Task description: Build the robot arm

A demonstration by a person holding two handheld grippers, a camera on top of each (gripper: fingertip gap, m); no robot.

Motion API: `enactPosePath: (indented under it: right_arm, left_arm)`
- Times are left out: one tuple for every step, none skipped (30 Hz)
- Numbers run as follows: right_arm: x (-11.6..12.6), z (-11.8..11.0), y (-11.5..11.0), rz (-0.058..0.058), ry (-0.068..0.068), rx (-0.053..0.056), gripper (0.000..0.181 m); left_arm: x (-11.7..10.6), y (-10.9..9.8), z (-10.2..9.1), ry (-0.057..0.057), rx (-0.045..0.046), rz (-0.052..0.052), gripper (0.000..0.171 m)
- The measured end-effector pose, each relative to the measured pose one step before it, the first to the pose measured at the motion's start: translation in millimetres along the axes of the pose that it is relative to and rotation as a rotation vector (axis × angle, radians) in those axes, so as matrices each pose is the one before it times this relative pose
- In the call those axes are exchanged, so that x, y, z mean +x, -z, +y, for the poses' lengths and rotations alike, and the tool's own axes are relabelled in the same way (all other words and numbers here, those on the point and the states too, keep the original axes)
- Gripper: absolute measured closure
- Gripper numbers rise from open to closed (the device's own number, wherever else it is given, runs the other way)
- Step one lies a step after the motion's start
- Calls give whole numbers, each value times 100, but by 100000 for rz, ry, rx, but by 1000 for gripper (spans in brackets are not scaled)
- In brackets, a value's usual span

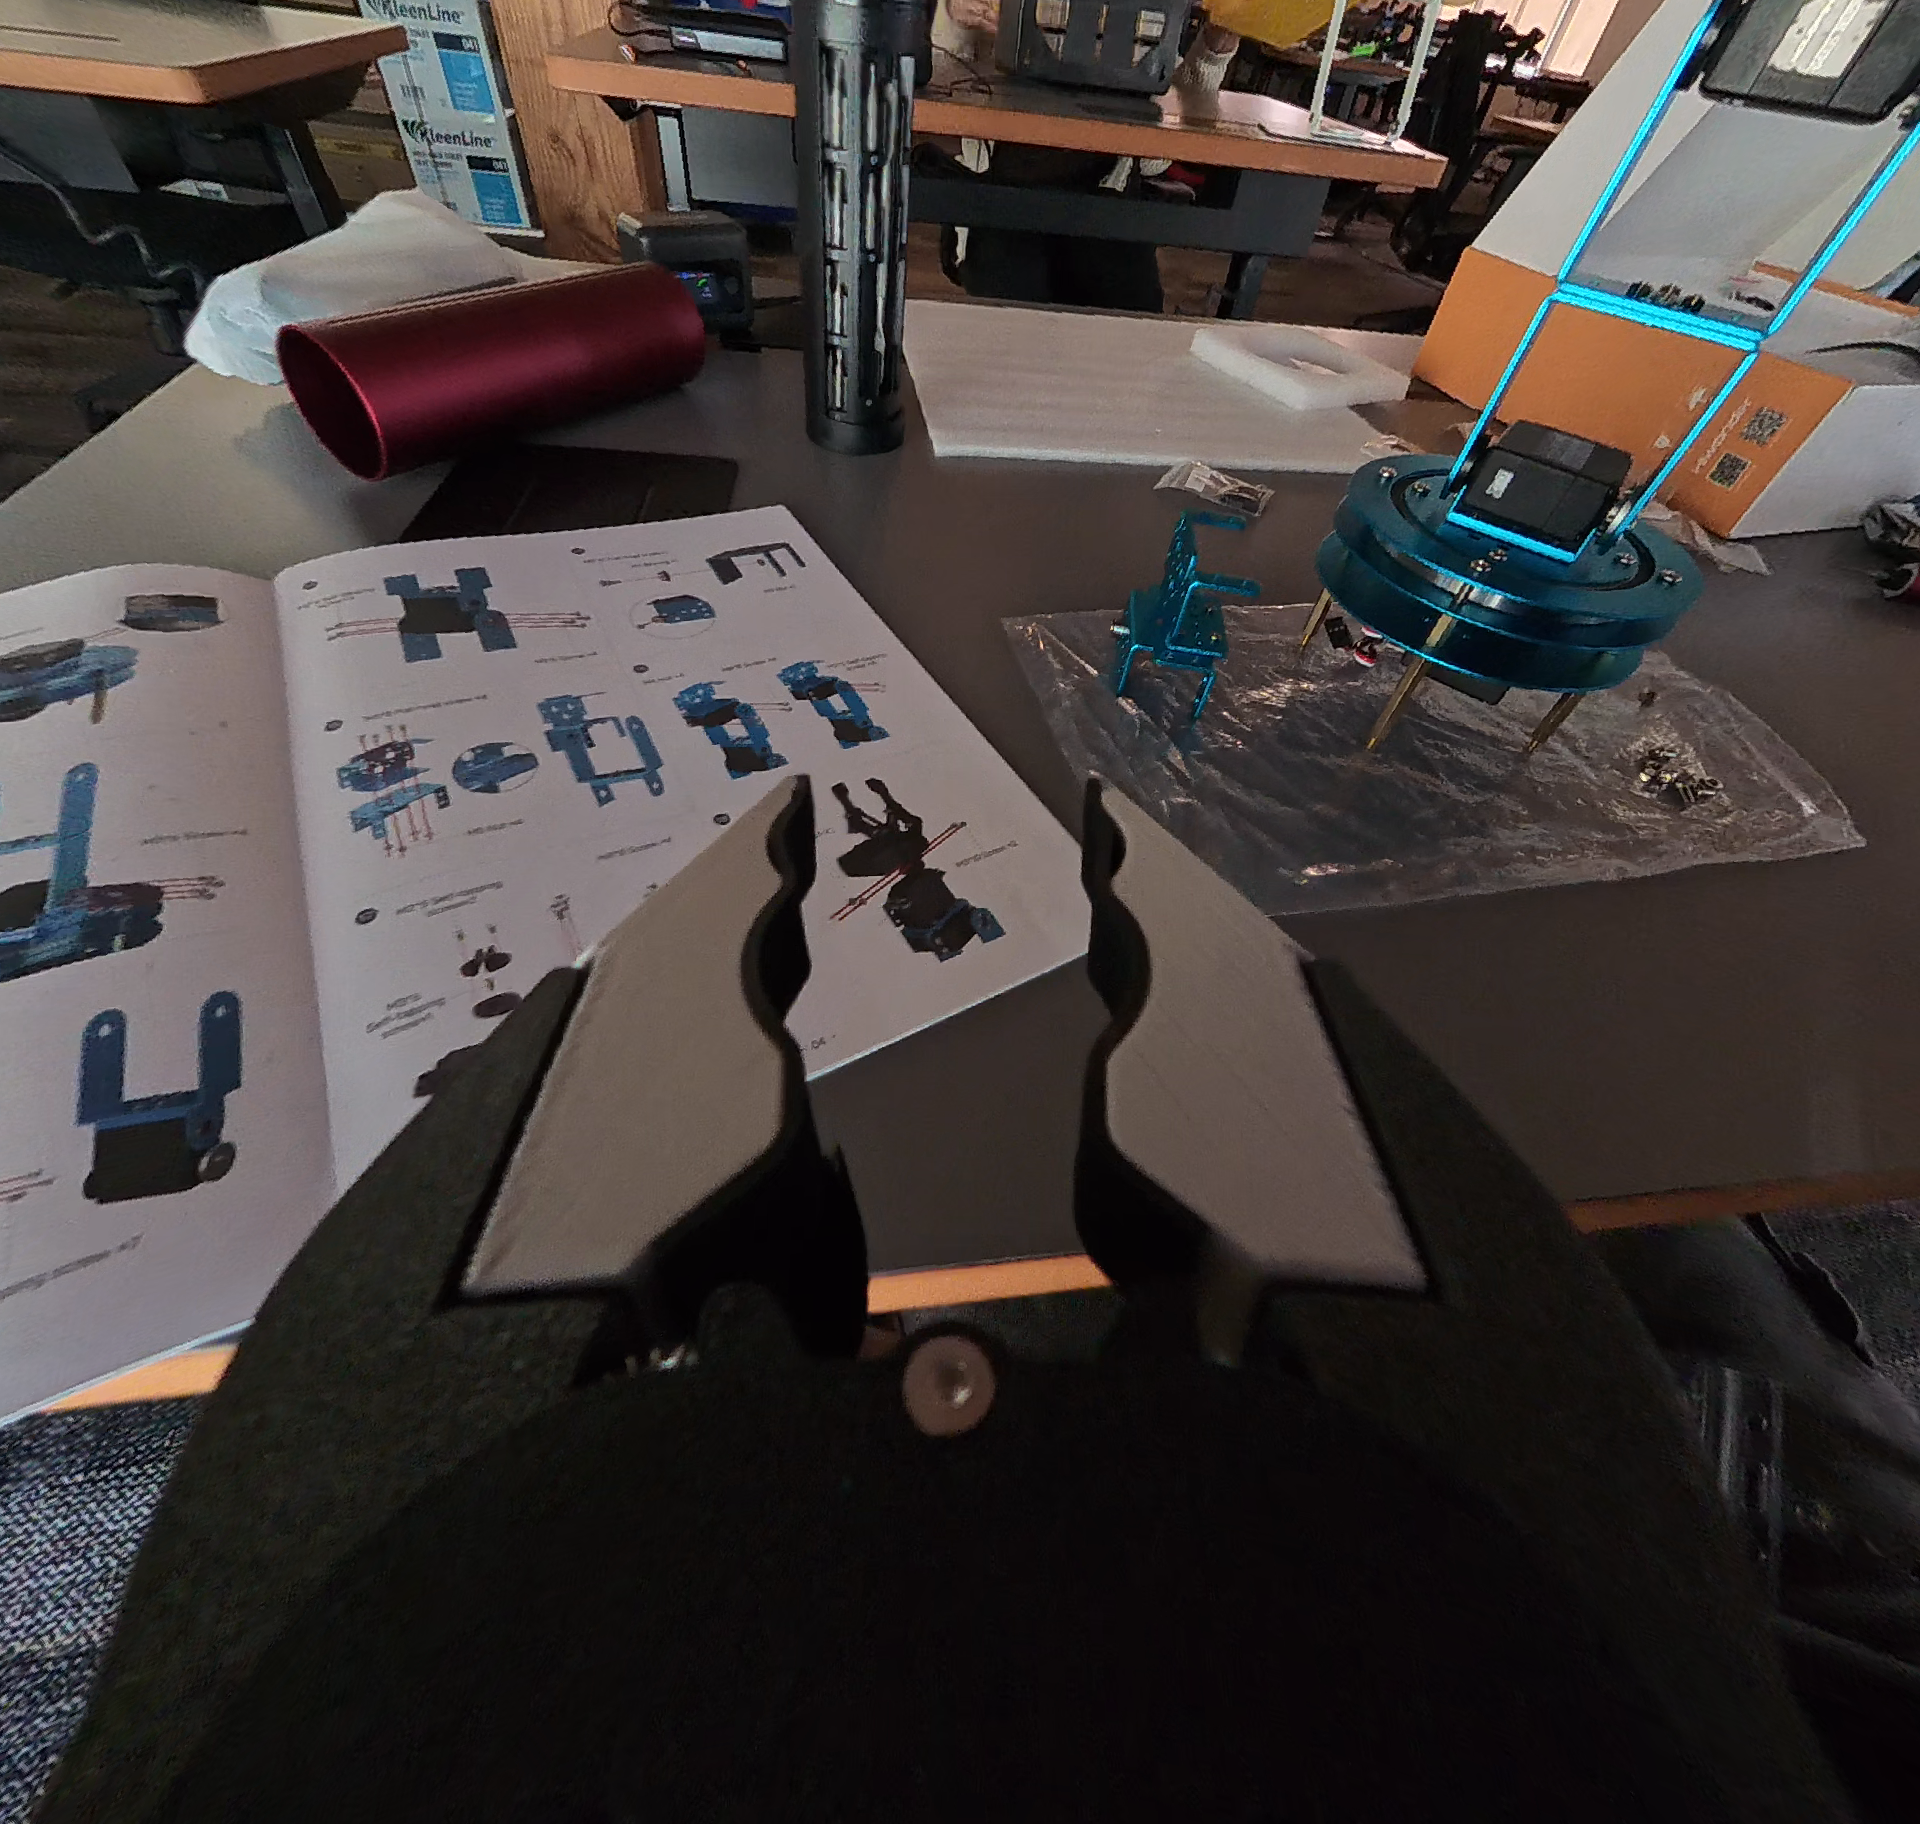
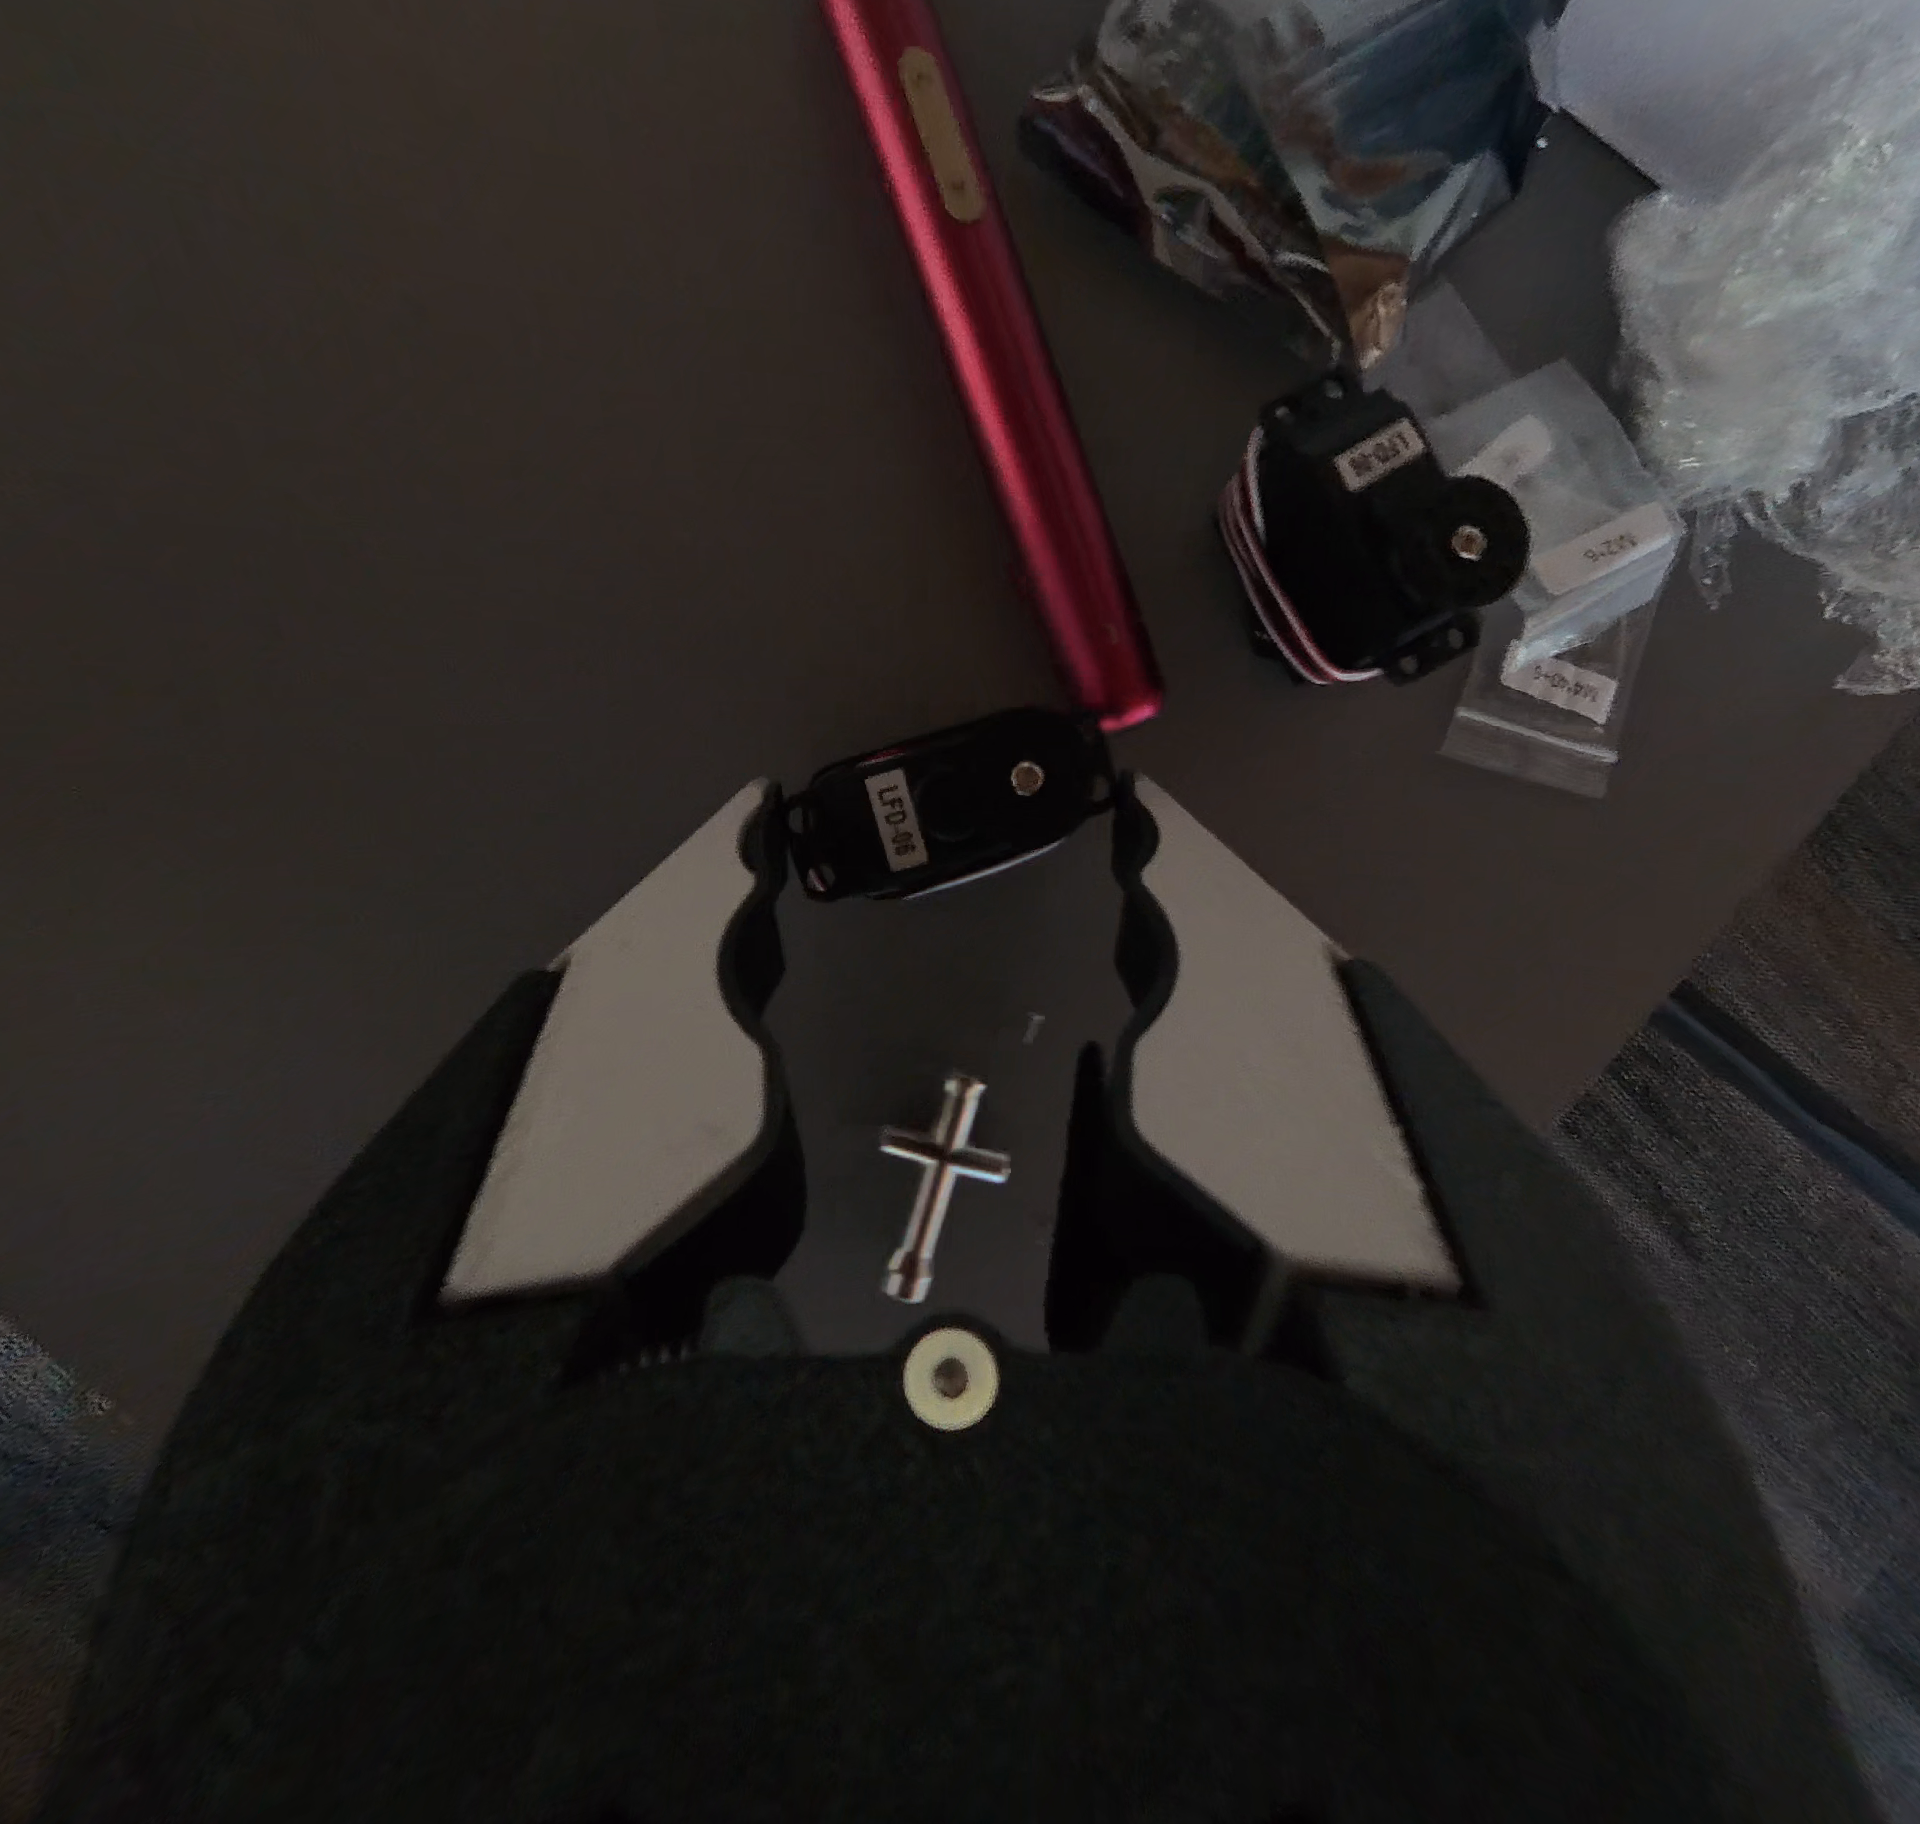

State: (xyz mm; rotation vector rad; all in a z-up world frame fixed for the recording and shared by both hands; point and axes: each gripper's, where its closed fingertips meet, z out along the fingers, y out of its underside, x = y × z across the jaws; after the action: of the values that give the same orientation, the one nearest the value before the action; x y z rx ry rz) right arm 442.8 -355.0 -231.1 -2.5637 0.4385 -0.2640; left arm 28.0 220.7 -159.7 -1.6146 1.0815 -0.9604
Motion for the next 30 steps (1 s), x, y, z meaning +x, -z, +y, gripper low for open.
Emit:
enactPosePath:
  right_arm:
    - [-728, -430, 253, -12, -325, 1256, 119]
    - [-999, -709, 358, 210, 647, 1976, 119]
    - [-1433, -1165, 411, -444, 2279, 3442, 119]
    - [-1794, -1645, 346, -1060, 3098, 4719, 119]
    - [-2215, -2074, 138, -2970, 2800, 5778, 119]
    - [-2576, -2357, -187, -5251, 2383, 6369, 119]
    - [-2529, -2530, -600, -5733, 1049, 7080, 119]
    - [-2515, -2444, -1013, -6635, -144, 6819, 120]
    - [-2376, -2177, -1353, -6742, -550, 5937, 120]
    - [-2313, -2033, -1614, -7330, -734, 6186, 120]
    - [-2173, -1690, -1850, -7677, -938, 5102, 120]
    - [-1883, -1493, -2036, -7303, -1914, 5124, 120]
    - [-1572, -1156, -2138, -6789, -3167, 3796, 119]
    - [-1472, -1076, -2087, -7077, -3257, 4258, 119]
    - [-1401, -961, -2015, -7994, -5367, 4802, 119]
    - [-1257, -438, -1925, -7831, -5969, 1701, 120]
    - [-1006, -370, -1777, -6343, -4593, 2149, 120]
    - [-790, -156, -1656, -5324, -5016, 1361, 119]
    - [-505, 68, -1476, -3584, -4484, 29, 119]
    - [-245, -18, -1277, -2437, -4549, 1144, 120]
    - [-291, 55, -1122, -3605, -5305, 950, 120]
    - [-417, 8, -924, -5085, -4981, 1193, 121]
    - [-254, -91, -735, -4465, -4788, 2251, 116]
    - [175, 164, -600, -1807, -4244, 679, 120]
    - [410, 234, -483, 207, -2540, 368, 119]
    - [301, 270, -450, 65, -1010, 154, 120]
    - [128, 288, -385, -732, -1036, -175, 120]
    - [40, 170, -313, -1133, -1977, 394, 120]
    - [37, 76, -204, -832, -2098, 608, 120]
    - [-5, -215, -18, -314, -1249, 1657, 120]
  left_arm:
    - [-190, 216, -60, 174, 447, -33, 120]
    - [-171, 171, -93, 367, 605, 76, 120]
    - [-76, 88, -77, 582, 458, 607, 120]
    - [103, 8, 16, 437, 73, 1561, 120]
    - [272, -98, 95, -165, -245, 2265, 120]
    - [369, -213, 175, -1096, -552, 2437, 120]
    - [536, -321, 180, -2544, -761, 2855, 120]
    - [805, -380, 157, -4305, -751, 3671, 120]
    - [1076, -383, 84, -5988, -832, 4435, 120]
    - [1332, -362, -2, -7755, -986, 5132, 120]
    - [1433, -340, -251, -9055, -138, 4933, 120]
    - [1461, -312, -634, -9763, 1454, 4176, 120]
    - [1524, -348, -870, -10830, 2399, 4008, 120]
    - [1324, -436, -998, -11712, 2620, 2625, 120]
    - [834, -537, -1072, -11889, 2505, -512, 123]
    - [302, -570, -1157, -11637, 2591, -3954, 126]
    - [-13, -536, -1168, -10734, 2948, -5687, 127]
    - [-11, -486, -1088, -8805, 2971, -5010, 126]
    - [-28, -433, -912, -5858, 2174, -4288, 126]
    - [58, -324, -765, -3141, 1656, -3065, 125]
    - [297, -141, -737, -1650, 2109, -1248, 125]
    - [364, -24, -661, -827, 2440, -833, 124]
    - [260, -34, -433, -98, 1715, -1445, 124]
    - [150, -89, -161, 159, 560, -1824, 124]
    - [189, -90, -2, -163, -107, -1121, 124]
    - [237, -83, 26, -258, -329, -586, 124]
    - [140, -73, 36, 251, -325, -1036, 125]
    - [87, -42, 40, 768, -190, -1085, 131]
    - [123, -15, 20, 976, -23, -613, 139]
    - [38, -25, 28, 1071, 130, -937, 144]
